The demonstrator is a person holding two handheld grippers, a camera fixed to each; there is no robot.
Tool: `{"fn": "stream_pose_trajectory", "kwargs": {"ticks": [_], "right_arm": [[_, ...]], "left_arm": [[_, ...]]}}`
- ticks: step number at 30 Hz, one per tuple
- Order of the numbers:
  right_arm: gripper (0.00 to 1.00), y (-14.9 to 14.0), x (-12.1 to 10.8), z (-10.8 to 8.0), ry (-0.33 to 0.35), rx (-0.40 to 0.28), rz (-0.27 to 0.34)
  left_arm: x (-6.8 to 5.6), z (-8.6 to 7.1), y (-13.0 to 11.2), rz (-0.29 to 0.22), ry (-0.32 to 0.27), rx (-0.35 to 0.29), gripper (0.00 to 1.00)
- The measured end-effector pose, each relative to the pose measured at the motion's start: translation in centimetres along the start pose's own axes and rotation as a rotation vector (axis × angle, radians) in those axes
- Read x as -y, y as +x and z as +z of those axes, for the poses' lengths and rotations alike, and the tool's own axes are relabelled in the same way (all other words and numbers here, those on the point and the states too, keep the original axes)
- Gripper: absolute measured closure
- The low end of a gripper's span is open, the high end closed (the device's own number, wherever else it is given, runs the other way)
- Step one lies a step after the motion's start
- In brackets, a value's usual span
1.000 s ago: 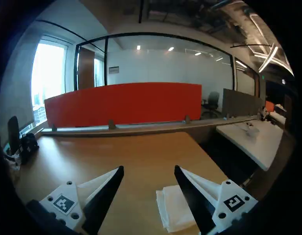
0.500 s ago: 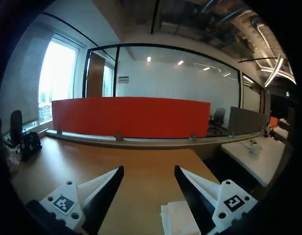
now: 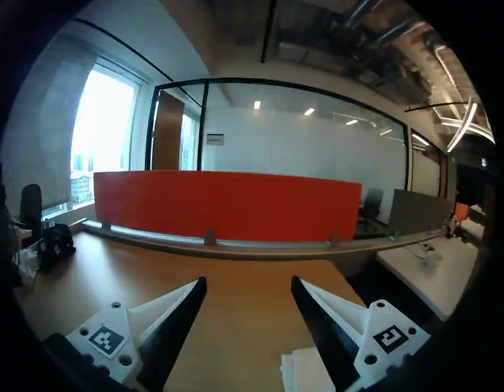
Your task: Fold towel
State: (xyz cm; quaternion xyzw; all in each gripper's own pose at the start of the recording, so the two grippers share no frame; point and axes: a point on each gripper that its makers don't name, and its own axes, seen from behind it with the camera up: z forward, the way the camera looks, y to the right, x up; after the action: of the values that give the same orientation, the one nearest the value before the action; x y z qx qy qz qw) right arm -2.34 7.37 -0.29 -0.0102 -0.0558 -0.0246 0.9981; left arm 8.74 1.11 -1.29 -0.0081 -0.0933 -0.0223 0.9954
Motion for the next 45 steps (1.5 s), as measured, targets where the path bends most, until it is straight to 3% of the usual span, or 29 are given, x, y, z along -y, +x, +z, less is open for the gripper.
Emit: {"fn": "stream_pose_trajectory", "kwargs": {"ticks": [10,24,39,45], "right_arm": [[0.00,1.6,4.2,0.5,0.030,-0.032,0.008],[0.00,3.3,8.8,1.0,0.043,-0.063,0.033],[0.00,4.1,9.9,0.8,0.046,-0.059,0.046],[0.00,4.3,9.7,0.4,0.028,-0.080,0.055]], "left_arm": [[-0.4,0.8,1.9,-0.001,-0.016,-0.048,0.08],[0.7,1.2,3.7,-0.015,-0.006,-0.102,0.08],[0.3,1.4,3.1,0.012,-0.010,-0.154,0.08],[0.1,1.9,1.0,0.008,-0.022,-0.161,0.08]]}}
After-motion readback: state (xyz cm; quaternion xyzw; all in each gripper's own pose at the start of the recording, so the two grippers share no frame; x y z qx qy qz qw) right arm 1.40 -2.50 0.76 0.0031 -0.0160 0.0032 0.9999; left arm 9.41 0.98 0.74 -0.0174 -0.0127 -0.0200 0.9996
